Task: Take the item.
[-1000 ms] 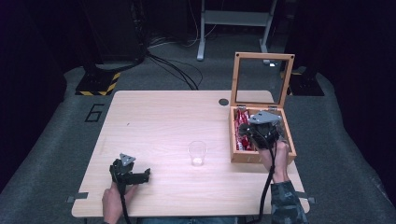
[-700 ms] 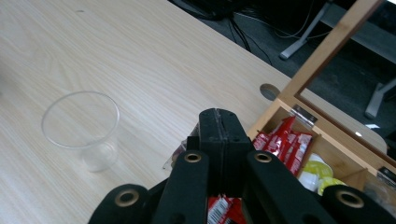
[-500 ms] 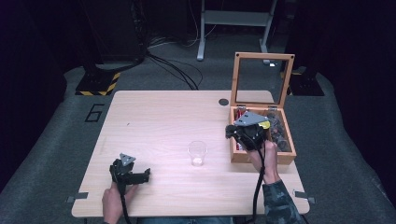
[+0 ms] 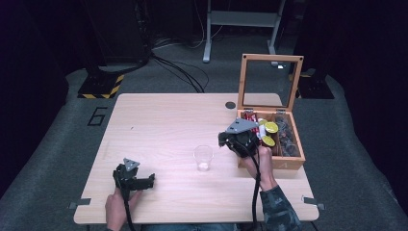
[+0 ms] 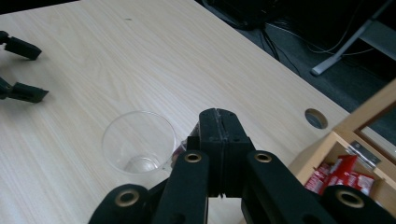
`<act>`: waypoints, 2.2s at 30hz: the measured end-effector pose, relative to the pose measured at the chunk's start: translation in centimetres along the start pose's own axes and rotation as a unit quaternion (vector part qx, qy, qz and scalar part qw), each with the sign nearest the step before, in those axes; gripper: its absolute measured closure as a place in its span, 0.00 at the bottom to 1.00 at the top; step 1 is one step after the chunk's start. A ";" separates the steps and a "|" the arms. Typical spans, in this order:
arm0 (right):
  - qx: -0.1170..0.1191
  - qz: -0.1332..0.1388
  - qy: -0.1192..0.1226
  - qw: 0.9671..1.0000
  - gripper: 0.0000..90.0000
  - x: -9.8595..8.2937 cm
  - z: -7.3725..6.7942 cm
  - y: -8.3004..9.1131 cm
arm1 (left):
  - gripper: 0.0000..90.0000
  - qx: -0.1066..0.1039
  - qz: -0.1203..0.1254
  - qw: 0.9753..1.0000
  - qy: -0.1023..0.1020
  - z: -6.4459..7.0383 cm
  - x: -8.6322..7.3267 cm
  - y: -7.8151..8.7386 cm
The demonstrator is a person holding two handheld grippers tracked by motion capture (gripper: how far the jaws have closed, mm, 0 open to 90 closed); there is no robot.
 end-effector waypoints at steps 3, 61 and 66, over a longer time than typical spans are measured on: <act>0.010 0.001 0.006 1.000 1.00 0.3 -0.6 -0.3 | 0.00 0.000 0.000 1.000 0.000 0.0 0.0 0.0; 0.121 -0.111 0.021 0.986 0.99 -3.2 -6.5 -8.8 | 0.00 0.001 -0.001 1.000 -0.005 -0.1 0.0 0.0; 0.122 -0.117 0.021 0.985 0.95 -3.3 -6.6 -9.0 | 0.00 0.000 0.000 1.000 0.000 0.0 0.0 0.0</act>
Point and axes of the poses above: each handheld gripper's, and its own axes: y roughly backward along the jaws, x roughly out of its top, z roughly to its right, the point moved 7 cm from there along -y, roughly forward along the jaws, and after that the axes turned 5 degrees about -x, right-handed, at the moved point
